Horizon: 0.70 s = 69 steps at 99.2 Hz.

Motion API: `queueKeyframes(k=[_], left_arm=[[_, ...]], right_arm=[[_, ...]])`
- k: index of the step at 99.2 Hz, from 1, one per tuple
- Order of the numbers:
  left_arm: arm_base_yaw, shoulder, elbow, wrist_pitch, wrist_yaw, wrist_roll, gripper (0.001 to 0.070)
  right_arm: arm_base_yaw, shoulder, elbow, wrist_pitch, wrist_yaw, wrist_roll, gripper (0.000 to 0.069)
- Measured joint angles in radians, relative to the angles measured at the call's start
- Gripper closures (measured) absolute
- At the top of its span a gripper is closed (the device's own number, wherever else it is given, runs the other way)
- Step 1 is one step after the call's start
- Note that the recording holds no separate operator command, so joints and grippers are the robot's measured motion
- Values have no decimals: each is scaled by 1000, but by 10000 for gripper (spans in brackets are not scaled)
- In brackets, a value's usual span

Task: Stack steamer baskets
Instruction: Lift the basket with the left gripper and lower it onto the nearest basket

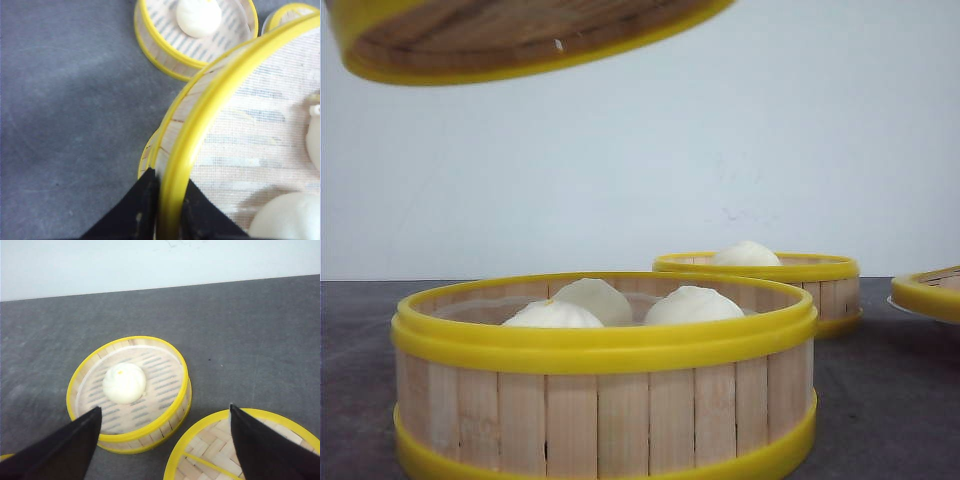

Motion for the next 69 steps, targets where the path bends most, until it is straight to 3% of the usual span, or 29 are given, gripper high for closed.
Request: queueKeyframes(k=[27,54,69], left_arm=[[-72,143,-33,33,-89,0,684],[-146,232,-33,68,-93,0,684],[-158,277,-33,66,-121,1,684]], right_arm=[[0,3,0,-2,0,0,187],[0,3,0,-6,0,0,187],[0,3,0,-13,0,-1,187]])
